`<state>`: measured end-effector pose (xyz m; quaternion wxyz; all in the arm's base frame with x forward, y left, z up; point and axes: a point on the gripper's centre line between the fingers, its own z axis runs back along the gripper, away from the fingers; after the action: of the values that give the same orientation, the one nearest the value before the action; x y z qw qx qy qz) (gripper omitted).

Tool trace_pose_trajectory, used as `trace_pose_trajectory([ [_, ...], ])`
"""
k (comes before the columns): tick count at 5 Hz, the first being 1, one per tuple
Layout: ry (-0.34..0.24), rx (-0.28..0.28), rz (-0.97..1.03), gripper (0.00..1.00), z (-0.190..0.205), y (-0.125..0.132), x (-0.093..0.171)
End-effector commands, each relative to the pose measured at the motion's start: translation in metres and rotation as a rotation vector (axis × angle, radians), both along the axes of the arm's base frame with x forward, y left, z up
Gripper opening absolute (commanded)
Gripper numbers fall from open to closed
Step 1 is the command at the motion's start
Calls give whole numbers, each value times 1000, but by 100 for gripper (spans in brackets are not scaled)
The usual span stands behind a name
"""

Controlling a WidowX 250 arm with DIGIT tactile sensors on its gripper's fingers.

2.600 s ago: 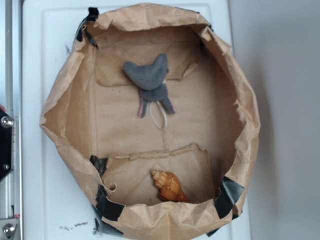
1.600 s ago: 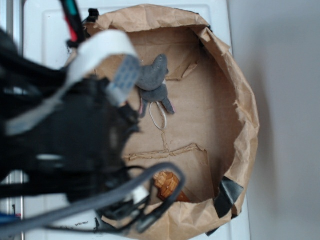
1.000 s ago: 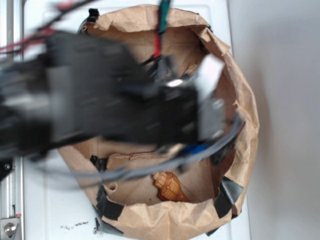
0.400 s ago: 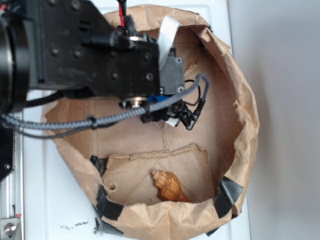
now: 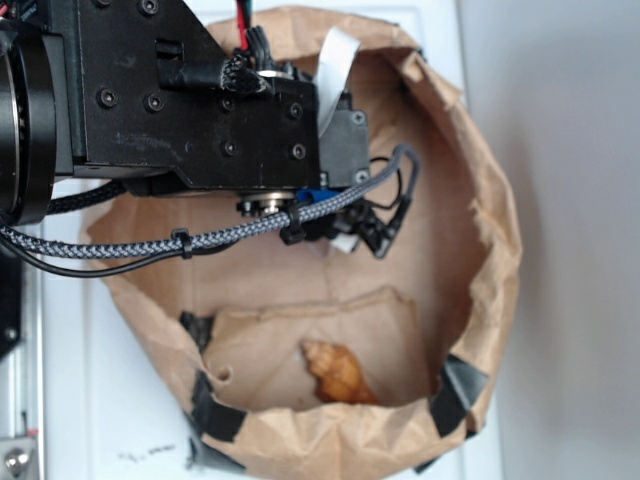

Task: Grab the gray animal.

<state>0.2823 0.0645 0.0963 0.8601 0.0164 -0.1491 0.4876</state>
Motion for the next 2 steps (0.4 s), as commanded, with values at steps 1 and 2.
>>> trace_pose_trajectory([
  [1,-164,73,92,100,-10,22,48],
  [2,-171,92,91,100,-8,26,-2],
])
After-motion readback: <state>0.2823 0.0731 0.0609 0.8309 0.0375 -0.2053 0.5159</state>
